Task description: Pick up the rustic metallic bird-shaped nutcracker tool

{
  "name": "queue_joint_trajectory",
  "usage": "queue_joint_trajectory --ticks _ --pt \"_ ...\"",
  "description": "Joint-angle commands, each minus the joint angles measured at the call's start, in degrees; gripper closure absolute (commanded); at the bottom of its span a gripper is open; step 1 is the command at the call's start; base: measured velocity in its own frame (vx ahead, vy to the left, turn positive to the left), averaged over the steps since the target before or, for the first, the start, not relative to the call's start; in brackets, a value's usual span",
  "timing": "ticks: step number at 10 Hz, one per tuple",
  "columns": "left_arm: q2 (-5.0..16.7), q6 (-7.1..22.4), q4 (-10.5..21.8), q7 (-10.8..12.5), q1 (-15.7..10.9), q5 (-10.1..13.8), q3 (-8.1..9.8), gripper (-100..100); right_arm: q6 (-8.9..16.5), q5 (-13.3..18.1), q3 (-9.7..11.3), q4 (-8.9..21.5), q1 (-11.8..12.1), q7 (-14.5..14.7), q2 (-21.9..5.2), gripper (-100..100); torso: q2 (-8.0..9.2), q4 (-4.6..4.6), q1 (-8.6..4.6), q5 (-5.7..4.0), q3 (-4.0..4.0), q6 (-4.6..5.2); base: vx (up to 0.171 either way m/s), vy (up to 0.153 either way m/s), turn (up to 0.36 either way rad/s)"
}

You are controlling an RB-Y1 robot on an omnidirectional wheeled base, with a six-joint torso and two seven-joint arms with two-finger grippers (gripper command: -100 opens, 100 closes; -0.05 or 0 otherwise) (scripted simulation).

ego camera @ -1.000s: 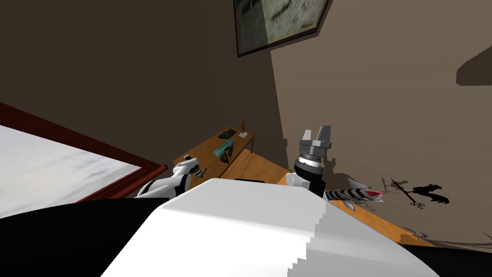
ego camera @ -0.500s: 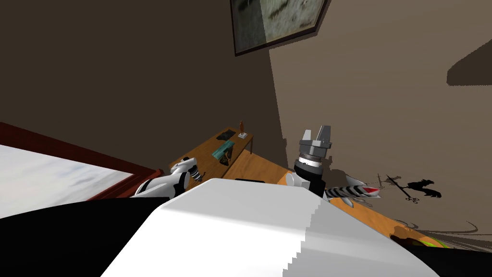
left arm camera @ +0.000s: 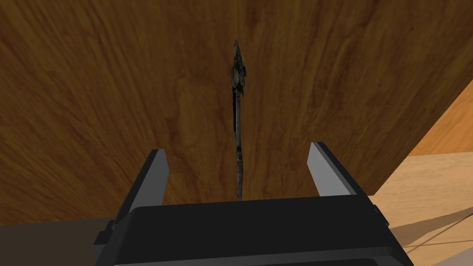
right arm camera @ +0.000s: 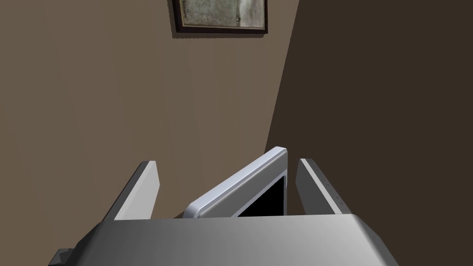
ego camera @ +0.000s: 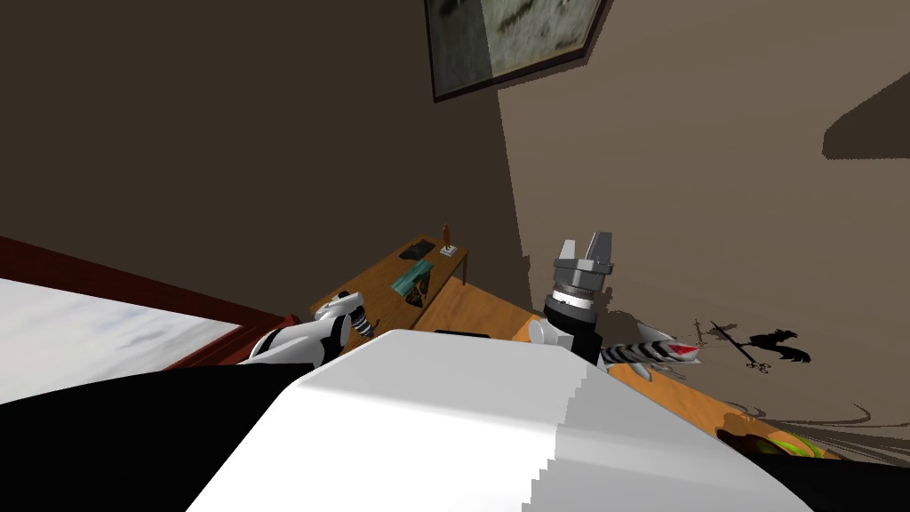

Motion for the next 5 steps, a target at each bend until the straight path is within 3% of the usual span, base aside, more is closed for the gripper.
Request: queue_joint_trajectory --ticks 1,4,5 --pt "-1.0 -1.75 0.66 -0.05 0.53 -0.13 -0.18 -100 0.0 0.0 0.0 0.0 0.0 0.0 0.0 0 0.0 0.0 0.0 0.0 0.0 0.0 0.027 0.022 0.035" --pt "-2.49 -4.38 1.66 -0.13 1.34 -0.32 -0.44 -100 0.0 0.0 0.0 0.0 0.01 0.0 0.0 0 -0.13 -0.03 0.15 0.04 -0.07 -0.01 0.041 0.039 0.034" --pt "-2.32 -3.82 1.65 0.07 1.04 -0.37 -0.45 -100 0.0 0.0 0.0 0.0 0.01 0.0 0.0 0 -0.14 -0.03 0.13 0.03 -0.08 0.0 0.017 0.013 0.003"
